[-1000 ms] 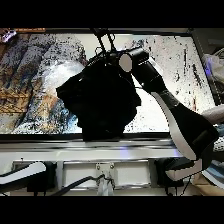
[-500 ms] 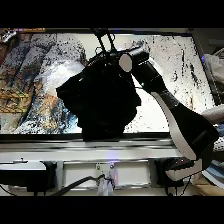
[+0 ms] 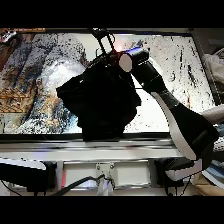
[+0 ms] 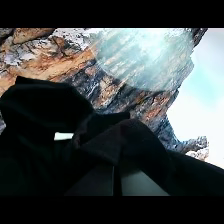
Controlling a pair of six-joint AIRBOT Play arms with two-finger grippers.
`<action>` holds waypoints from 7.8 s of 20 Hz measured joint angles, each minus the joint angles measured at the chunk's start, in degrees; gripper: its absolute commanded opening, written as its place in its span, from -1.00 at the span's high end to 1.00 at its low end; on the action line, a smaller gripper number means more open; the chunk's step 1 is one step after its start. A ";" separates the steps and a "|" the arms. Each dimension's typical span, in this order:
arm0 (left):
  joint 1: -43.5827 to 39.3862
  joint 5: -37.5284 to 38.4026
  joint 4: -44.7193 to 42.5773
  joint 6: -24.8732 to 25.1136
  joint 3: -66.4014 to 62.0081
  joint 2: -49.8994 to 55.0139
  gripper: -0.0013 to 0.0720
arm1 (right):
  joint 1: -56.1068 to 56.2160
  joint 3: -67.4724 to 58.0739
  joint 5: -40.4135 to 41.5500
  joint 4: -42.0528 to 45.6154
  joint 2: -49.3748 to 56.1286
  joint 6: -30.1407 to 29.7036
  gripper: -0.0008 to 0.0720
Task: Fold the clothes and pants, and hang the long-sleeved shirts on hangers.
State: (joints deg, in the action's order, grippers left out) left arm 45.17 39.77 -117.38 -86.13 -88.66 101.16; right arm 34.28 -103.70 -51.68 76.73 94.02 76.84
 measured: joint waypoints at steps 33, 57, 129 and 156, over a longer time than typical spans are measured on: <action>0.17 -2.01 3.63 0.22 -3.28 -3.80 0.89 | 0.00 0.00 -0.39 -0.02 0.00 0.57 0.91; -37.92 31.56 36.35 0.00 18.69 -61.51 0.89 | -4.57 -0.28 5.75 1.18 -0.87 3.56 0.91; -67.80 -20.85 27.52 28.17 31.26 -41.44 0.90 | -5.31 -0.20 -12.13 -3.26 -7.32 1.97 0.91; -66.07 -14.21 84.15 44.63 21.35 -28.89 0.90 | -5.31 -0.28 -16.06 -3.48 -11.58 1.90 0.91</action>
State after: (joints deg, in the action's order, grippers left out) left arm -20.91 25.56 -33.23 -41.50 -67.31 72.27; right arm 28.97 -103.98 -67.75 73.25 82.43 78.74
